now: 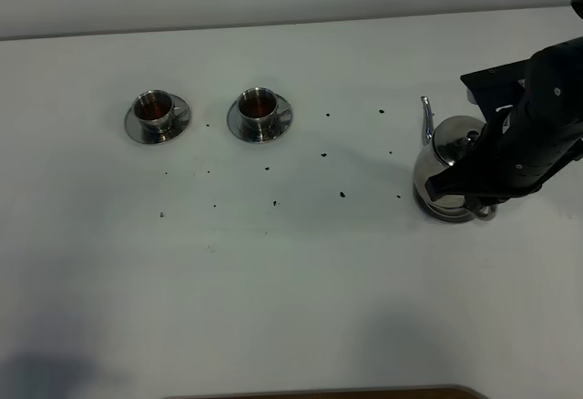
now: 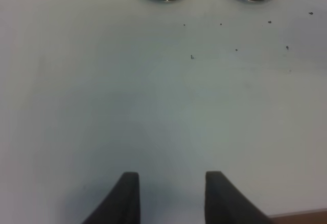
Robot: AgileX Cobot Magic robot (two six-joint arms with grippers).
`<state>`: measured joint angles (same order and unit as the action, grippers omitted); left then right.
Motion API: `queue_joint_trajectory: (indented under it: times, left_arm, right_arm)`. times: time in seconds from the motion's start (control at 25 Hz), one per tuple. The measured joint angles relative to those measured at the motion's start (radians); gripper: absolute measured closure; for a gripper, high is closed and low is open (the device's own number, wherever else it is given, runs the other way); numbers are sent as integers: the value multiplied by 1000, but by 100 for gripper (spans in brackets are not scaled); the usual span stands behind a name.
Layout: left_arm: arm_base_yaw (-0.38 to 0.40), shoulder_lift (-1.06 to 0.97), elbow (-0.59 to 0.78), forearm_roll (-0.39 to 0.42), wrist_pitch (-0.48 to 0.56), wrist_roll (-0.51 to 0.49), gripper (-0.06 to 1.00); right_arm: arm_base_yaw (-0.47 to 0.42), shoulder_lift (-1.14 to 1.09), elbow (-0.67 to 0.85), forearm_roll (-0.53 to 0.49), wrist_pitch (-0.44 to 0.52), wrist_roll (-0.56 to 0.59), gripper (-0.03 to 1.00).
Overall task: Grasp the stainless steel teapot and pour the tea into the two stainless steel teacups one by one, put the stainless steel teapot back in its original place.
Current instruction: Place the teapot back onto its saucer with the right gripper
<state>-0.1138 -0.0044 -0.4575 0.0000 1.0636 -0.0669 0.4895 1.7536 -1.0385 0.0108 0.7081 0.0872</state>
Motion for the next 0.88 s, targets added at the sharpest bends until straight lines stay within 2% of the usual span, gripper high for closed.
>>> queue_joint_trajectory:
  times: [0.36,0.88]
  left_arm:
    - [0,0,0,0,0,0,58]
    - [0,0,0,0,0,0,58]
  right_arm:
    - [-37,25,33,10,-89,2,78]
    - [-37,61,33,33,-109,-6,78]
